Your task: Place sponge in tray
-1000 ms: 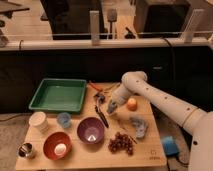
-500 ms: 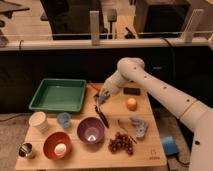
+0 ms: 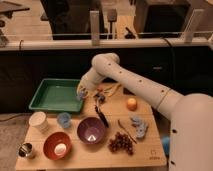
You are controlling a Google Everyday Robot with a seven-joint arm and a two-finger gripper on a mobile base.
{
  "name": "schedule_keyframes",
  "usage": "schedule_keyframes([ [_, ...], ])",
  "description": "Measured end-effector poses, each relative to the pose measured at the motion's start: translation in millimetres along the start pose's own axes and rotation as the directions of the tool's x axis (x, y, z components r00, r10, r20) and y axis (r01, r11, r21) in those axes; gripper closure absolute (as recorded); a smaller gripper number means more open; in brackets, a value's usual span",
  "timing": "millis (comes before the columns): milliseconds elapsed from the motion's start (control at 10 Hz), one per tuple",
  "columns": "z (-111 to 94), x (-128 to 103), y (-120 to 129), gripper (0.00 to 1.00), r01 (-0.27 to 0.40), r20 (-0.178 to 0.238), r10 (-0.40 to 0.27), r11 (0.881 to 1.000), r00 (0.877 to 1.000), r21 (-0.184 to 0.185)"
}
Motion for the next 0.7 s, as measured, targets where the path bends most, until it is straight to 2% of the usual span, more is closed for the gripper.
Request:
schedule_keyframes([
  [100,14,-16,-27,1.00,0.039,0.013,-0.039,0.999,0.999,0.009],
  [300,36,-29,-57,1.00,0.098,0.034,-0.099,0.995,0.995,0.025],
  [400,56,-35,-81,0.99,0.150,0.058,-0.153,0.988,0.987,0.046],
  [500,72,-36,-92,0.95,0.196,0.079,-0.201,0.978,0.976,0.067],
  [600,89,-38,-101,0.86,0.249,0.103,-0.258,0.964,0.961,0.092],
  [700,107,-40,-108,0.75,0.303,0.132,-0.318,0.945,0.939,0.125],
])
